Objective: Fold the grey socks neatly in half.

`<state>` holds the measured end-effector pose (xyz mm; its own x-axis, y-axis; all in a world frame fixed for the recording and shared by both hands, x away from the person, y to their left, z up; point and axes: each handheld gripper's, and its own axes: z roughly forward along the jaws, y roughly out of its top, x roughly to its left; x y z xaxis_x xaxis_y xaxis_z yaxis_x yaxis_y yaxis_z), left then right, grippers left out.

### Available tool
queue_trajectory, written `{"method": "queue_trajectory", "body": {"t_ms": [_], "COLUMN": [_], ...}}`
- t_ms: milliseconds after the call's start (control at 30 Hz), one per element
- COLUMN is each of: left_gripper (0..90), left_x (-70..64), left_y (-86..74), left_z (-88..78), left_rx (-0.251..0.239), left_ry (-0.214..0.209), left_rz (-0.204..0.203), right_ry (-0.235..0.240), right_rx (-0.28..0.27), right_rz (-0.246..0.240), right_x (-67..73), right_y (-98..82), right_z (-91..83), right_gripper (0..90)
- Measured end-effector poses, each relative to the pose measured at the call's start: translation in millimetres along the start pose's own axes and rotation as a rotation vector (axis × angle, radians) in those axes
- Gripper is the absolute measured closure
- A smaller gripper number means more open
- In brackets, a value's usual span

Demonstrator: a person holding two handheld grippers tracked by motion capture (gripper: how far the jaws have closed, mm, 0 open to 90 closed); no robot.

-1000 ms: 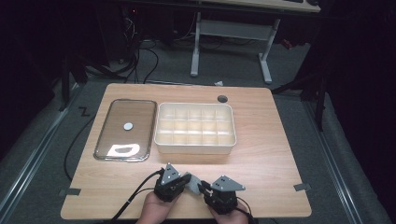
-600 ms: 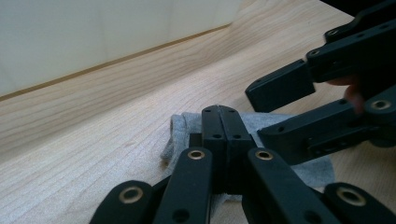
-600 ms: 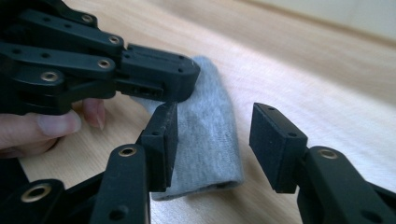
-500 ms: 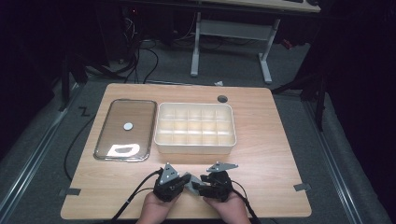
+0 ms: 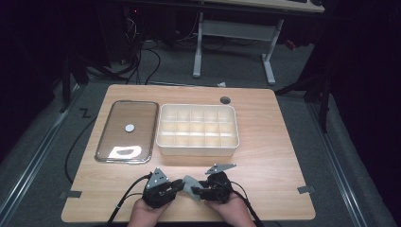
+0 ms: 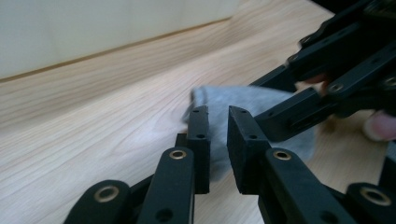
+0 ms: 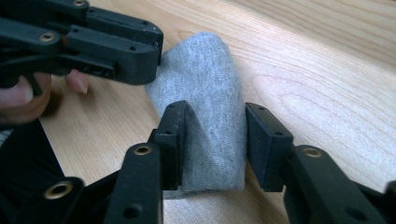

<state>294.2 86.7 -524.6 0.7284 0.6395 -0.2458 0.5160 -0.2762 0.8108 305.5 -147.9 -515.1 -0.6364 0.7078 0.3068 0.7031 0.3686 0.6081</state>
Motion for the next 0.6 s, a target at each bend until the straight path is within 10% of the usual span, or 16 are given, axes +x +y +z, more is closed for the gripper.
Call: {"method": "queue_trajectory", "body": {"t_ms": [600], "left_gripper": [81.8], "left_x": [-0.7], "left_y": [-7.3], "left_z": [6.9], "left_rx": [0.076], "left_ry": [-0.014], "left_rz": [0.018], "right_ry": [-0.052], "right_rx": [0.109], "right_rz": [-0.085], "right_x": [14.7], "right_y": [13.6], "right_z": [-0.9], "right_gripper": [61.1]}}
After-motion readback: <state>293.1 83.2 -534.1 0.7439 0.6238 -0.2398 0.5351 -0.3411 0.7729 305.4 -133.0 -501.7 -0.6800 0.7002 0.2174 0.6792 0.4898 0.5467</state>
